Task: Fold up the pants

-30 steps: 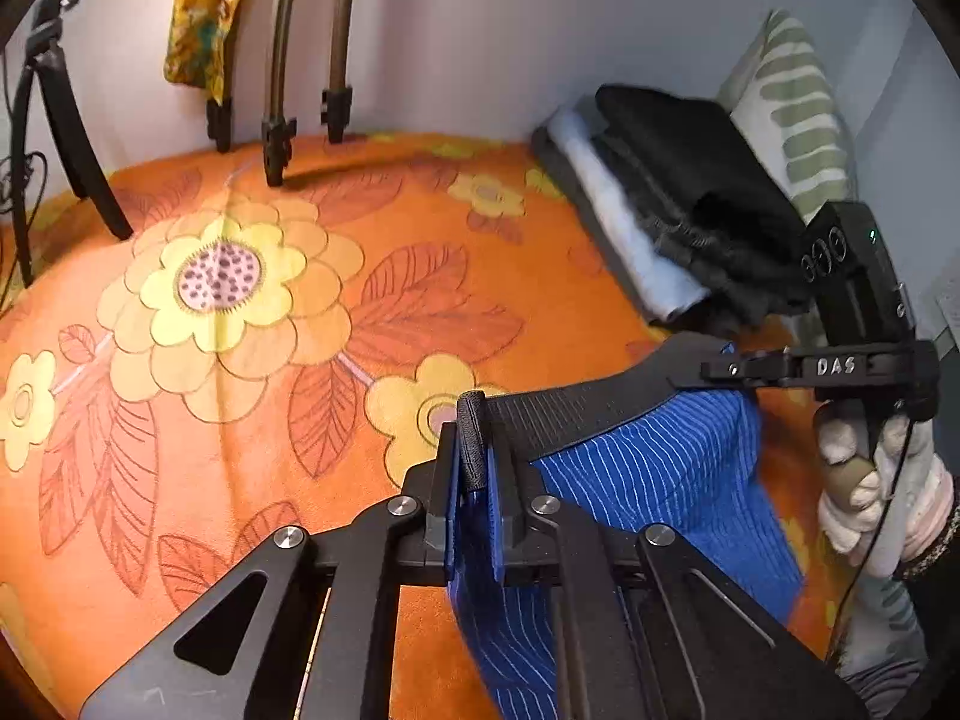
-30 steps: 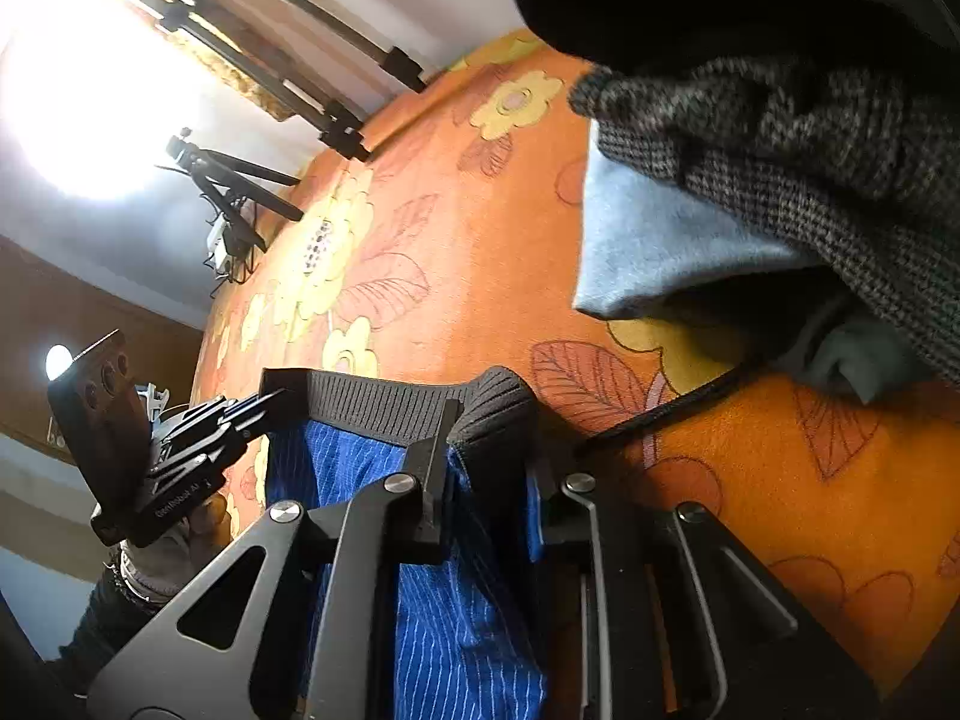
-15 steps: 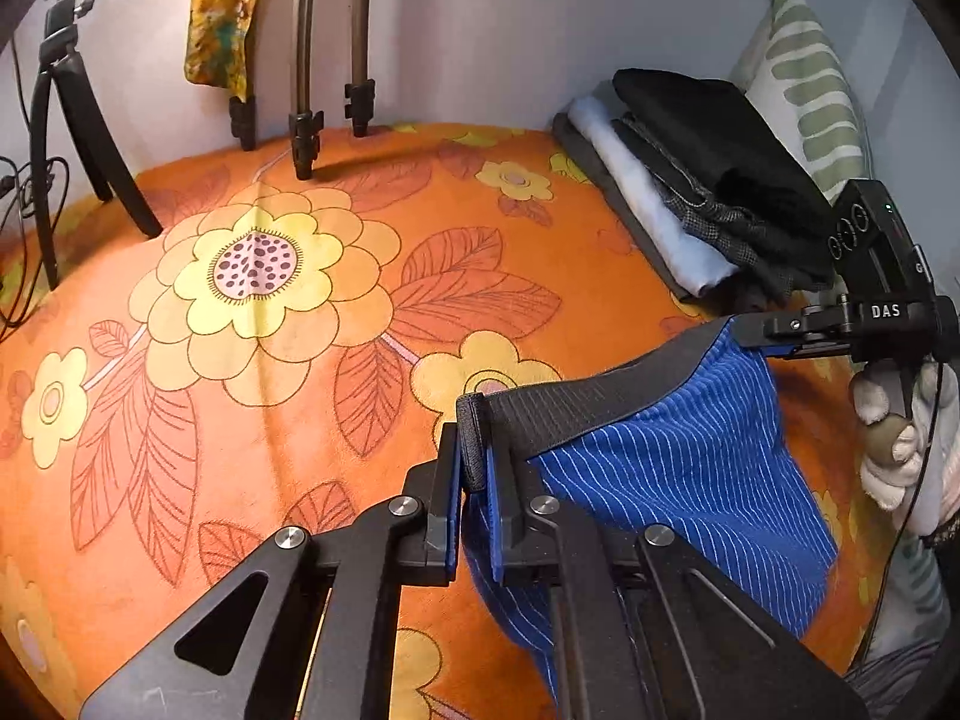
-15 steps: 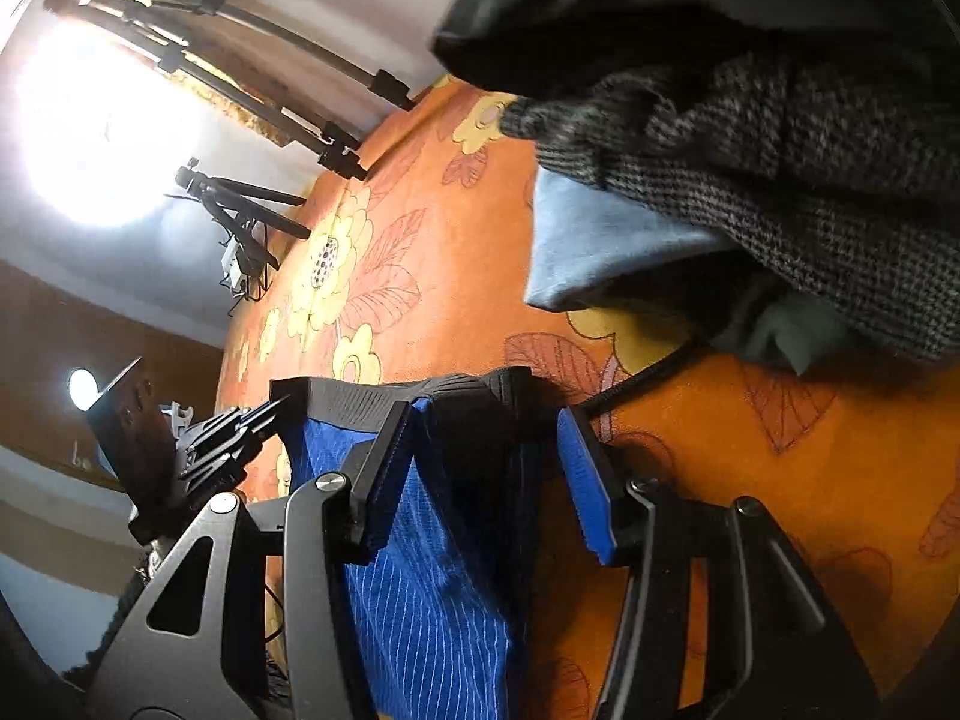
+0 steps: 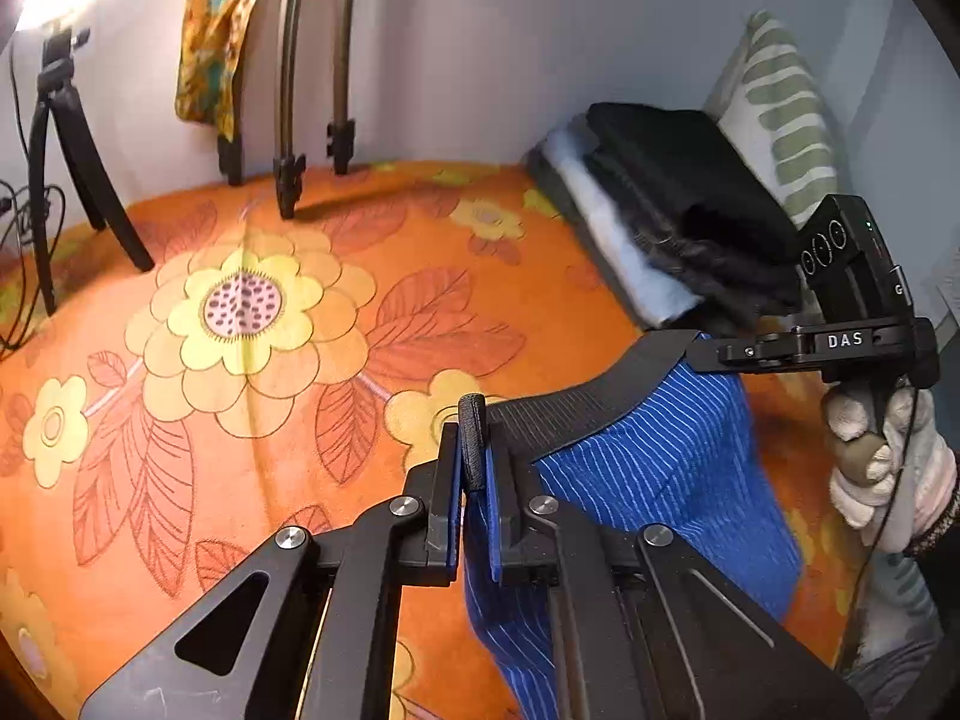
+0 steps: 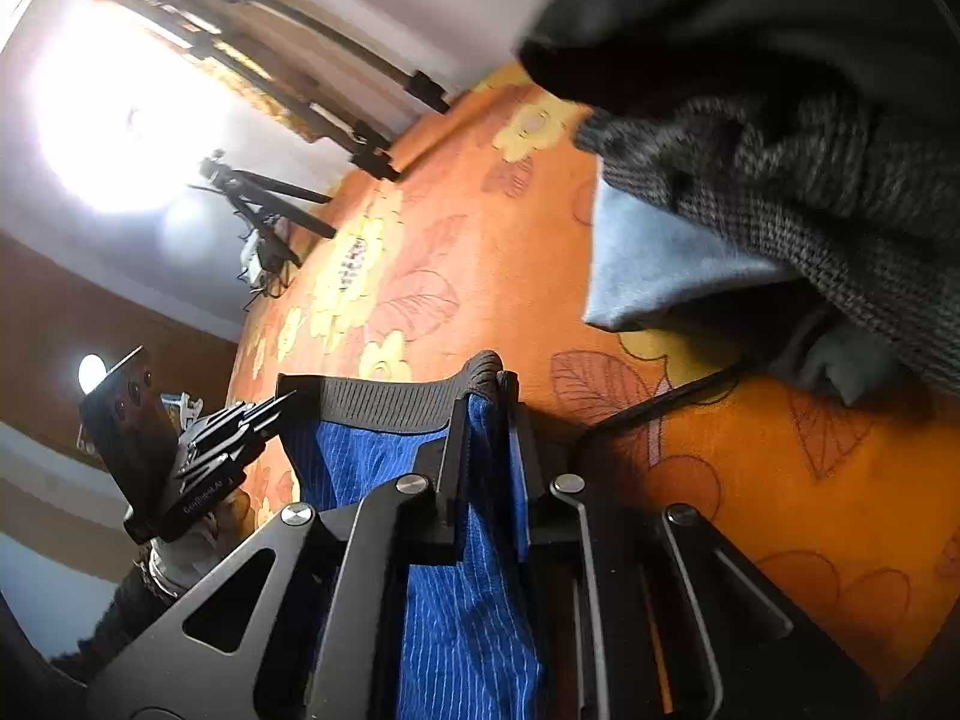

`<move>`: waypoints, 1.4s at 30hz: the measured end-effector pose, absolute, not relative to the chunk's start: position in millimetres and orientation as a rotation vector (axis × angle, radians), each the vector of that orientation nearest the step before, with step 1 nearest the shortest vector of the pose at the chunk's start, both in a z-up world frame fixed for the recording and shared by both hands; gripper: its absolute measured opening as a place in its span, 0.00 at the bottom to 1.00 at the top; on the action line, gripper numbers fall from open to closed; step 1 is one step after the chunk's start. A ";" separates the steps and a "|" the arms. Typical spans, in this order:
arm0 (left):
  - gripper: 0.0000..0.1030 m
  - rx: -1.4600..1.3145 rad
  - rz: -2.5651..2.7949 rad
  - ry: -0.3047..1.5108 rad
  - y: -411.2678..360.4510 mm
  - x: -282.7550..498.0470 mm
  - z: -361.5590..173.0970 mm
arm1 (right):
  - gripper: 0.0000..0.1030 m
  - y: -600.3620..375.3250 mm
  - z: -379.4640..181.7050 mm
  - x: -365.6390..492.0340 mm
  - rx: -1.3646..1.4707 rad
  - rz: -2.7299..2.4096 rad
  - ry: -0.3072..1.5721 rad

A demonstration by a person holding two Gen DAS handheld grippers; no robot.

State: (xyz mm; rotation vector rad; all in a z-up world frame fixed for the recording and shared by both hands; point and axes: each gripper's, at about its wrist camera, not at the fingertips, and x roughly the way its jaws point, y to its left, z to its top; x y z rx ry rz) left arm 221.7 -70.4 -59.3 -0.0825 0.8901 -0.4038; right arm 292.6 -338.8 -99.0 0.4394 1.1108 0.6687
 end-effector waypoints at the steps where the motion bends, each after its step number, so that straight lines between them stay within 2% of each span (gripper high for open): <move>1: 0.05 -0.078 -0.410 0.885 -70.4 219.1 -57.0 | 0.10 -339.0 -95.3 289.6 0.431 0.672 1.097; 9: 0.05 -0.034 -0.504 0.833 -78.6 173.7 -29.1 | 0.10 -345.7 -62.4 242.2 0.358 0.689 0.980; 15: 0.05 0.001 -0.553 0.829 -89.9 131.9 -27.7 | 0.09 -350.3 -54.0 202.5 0.313 0.677 0.932; 29: 0.06 0.129 -0.612 0.942 -115.8 58.4 -70.3 | 0.10 -353.7 -75.9 117.8 0.071 0.625 1.027; 36: 0.12 0.165 -0.635 0.969 -107.7 35.8 -66.4 | 0.13 -371.9 -44.6 103.1 0.160 0.628 0.973; 38: 0.12 0.160 -0.631 0.965 -105.1 34.0 -63.1 | 0.24 -369.8 -37.8 107.2 0.171 0.596 0.951; 42: 0.12 0.128 -0.618 0.939 -99.9 32.2 -52.9 | 0.24 -359.9 -39.7 129.4 0.239 0.543 0.932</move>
